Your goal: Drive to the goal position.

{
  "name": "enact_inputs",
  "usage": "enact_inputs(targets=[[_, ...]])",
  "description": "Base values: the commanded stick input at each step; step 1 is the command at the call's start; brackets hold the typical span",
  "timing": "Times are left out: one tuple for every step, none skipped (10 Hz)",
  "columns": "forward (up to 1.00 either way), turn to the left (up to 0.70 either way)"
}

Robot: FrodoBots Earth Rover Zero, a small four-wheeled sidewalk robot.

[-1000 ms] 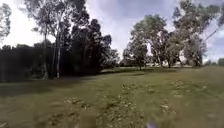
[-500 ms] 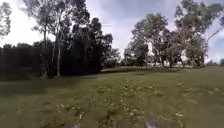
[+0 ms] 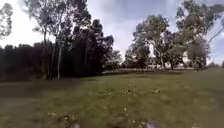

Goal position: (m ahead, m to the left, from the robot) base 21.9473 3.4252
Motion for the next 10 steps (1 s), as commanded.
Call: enact_inputs(targets=[[0.70, 0.00], [0.70, -0.02], [0.70, -0.07], [0.70, -0.18], [0.70, -0.32], [0.70, -0.31], [0.70, -0.05], [0.70, -0.01], [0.70, 0.00], [0.70, 0.00]])
